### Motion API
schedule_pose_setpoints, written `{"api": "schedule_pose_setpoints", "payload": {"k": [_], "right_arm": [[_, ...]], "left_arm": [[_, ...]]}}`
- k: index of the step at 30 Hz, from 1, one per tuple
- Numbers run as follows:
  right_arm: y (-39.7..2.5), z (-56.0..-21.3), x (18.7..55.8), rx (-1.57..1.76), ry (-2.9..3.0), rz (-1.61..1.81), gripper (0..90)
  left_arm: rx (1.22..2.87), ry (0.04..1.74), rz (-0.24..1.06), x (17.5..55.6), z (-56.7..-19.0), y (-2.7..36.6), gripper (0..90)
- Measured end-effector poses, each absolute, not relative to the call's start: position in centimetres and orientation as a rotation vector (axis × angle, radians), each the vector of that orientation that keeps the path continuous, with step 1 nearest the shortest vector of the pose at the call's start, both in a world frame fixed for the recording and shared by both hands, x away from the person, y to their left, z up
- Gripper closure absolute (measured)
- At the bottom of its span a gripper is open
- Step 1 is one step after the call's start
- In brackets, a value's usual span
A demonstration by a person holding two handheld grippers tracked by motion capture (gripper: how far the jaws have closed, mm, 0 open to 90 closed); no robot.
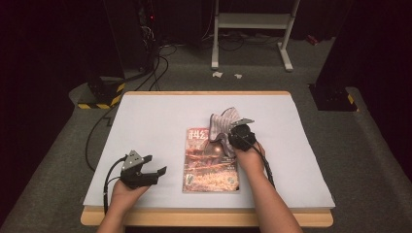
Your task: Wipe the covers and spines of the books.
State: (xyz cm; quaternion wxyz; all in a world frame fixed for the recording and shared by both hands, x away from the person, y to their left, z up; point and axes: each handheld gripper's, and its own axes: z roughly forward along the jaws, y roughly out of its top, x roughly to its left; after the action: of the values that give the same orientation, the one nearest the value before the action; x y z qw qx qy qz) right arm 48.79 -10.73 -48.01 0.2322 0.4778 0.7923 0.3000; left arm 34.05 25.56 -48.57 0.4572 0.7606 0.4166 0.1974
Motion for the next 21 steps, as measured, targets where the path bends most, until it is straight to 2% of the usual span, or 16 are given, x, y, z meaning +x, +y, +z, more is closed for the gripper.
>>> {"api": "schedule_pose_setpoints", "payload": {"k": [12, 21], "right_arm": [[-8.3, -48.1, 48.9, 1.271, 2.203, 0.837, 68.8], [-3.6, -48.4, 49.1, 1.189, 2.261, 0.850, 68.8]], "left_arm": [[1.884, 1.016, 0.471, 34.2, -48.7, 25.3, 21.9], [1.874, 1.019, 0.466, 34.1, -48.6, 25.6, 21.9]]}}
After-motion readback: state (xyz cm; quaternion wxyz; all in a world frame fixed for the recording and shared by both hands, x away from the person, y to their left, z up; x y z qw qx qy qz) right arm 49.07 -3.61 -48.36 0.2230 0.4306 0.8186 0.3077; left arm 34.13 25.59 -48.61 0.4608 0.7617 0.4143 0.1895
